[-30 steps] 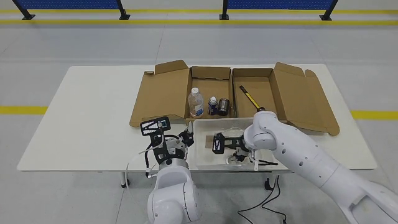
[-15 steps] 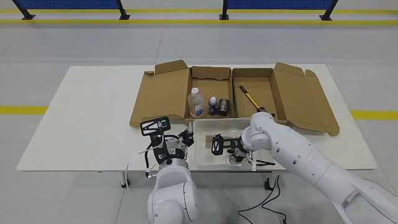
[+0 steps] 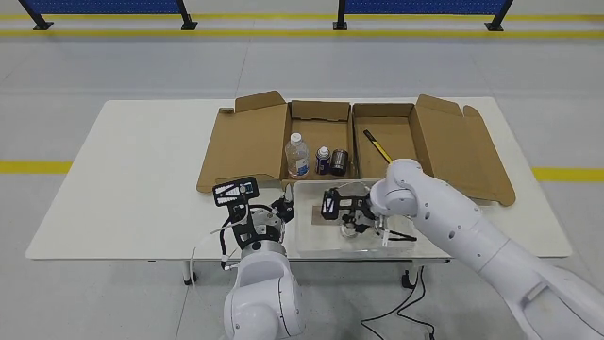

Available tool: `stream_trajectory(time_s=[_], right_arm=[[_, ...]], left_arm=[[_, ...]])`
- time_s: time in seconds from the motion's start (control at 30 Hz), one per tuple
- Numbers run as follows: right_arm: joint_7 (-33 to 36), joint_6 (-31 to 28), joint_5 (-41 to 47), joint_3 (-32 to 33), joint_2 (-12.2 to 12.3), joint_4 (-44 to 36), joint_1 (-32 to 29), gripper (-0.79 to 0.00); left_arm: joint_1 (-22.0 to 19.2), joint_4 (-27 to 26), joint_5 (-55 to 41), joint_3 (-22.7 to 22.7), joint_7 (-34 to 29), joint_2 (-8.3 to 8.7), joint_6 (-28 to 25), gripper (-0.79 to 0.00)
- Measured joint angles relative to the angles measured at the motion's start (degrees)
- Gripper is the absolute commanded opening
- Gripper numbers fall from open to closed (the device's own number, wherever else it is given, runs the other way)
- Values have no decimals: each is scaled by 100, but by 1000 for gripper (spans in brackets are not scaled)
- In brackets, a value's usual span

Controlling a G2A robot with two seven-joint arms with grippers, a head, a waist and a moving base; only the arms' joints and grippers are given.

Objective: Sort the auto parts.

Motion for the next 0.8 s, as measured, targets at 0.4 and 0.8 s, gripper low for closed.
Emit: stream_trajectory(time_s=[0.4, 0.8], right_arm=[[-1470, -640, 682, 2353, 960, -1294, -1100, -785], [-1851, -554, 871, 3760, 1388, -2241, -2304, -785]], left_arm=[[0, 0, 0, 0, 0, 0, 0, 0], [0, 0, 0, 0, 0, 0, 0, 0]])
